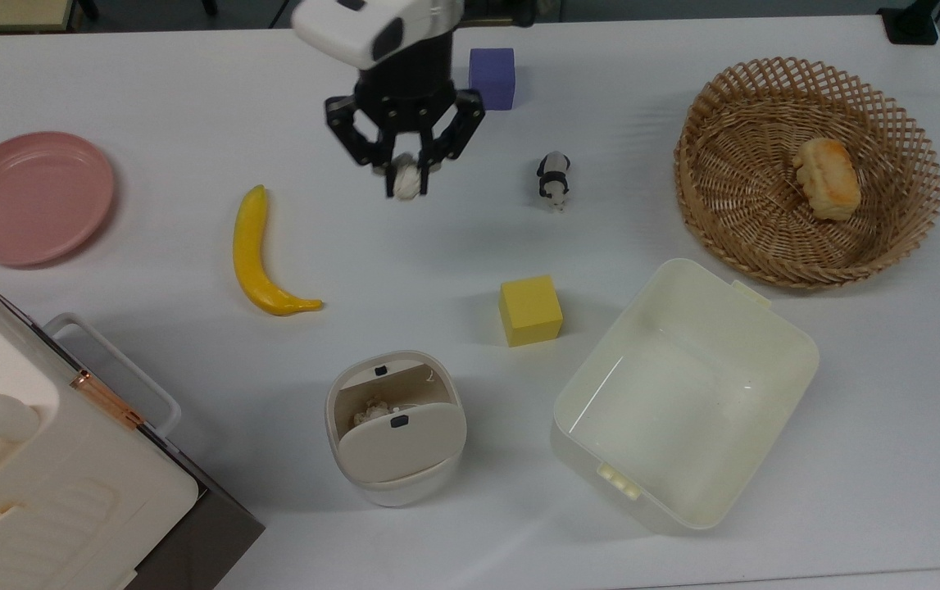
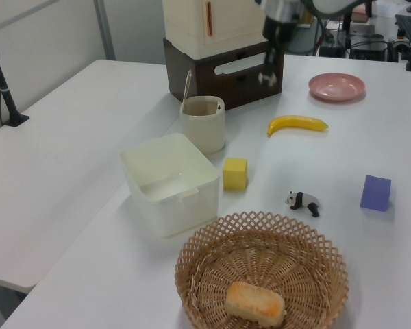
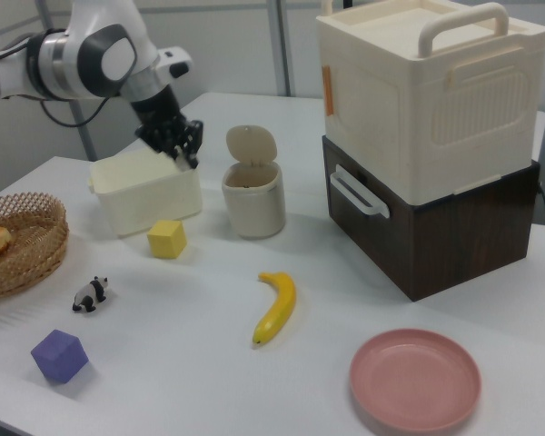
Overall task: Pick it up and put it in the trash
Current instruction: 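Carry the held figurine over the opening of the beige trash bin, then open the gripper to drop the figurine into the bin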
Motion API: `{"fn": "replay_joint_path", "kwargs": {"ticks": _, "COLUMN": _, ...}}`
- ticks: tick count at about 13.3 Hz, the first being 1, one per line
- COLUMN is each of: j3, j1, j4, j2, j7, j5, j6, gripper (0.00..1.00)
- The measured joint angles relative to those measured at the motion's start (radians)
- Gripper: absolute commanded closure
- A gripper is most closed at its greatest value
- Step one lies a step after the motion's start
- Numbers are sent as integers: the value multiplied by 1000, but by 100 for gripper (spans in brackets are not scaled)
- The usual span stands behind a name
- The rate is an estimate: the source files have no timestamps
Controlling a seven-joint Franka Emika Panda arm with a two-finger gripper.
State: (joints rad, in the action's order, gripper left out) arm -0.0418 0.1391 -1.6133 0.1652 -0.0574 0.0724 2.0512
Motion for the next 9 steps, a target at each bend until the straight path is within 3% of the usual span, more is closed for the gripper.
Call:
{"fn": "replay_joint_path", "kwargs": {"ticks": 7, "j3": 1, "j1": -27, "j4": 144, "j2": 301, "j7": 136, "j5": 0, "j6": 405, "gripper": 69}}
{"fn": "replay_joint_path", "kwargs": {"ticks": 8, "j3": 1, "j1": -27, "j4": 159, "j2": 324, "j7": 149, "j5": 1, "j6": 423, "gripper": 61}}
{"fn": "replay_joint_path", "kwargs": {"ticks": 9, "j3": 1, "j1": -26, "j4": 181, "j2": 351, "j7": 174, "j5": 17, "j6": 450, "gripper": 34}}
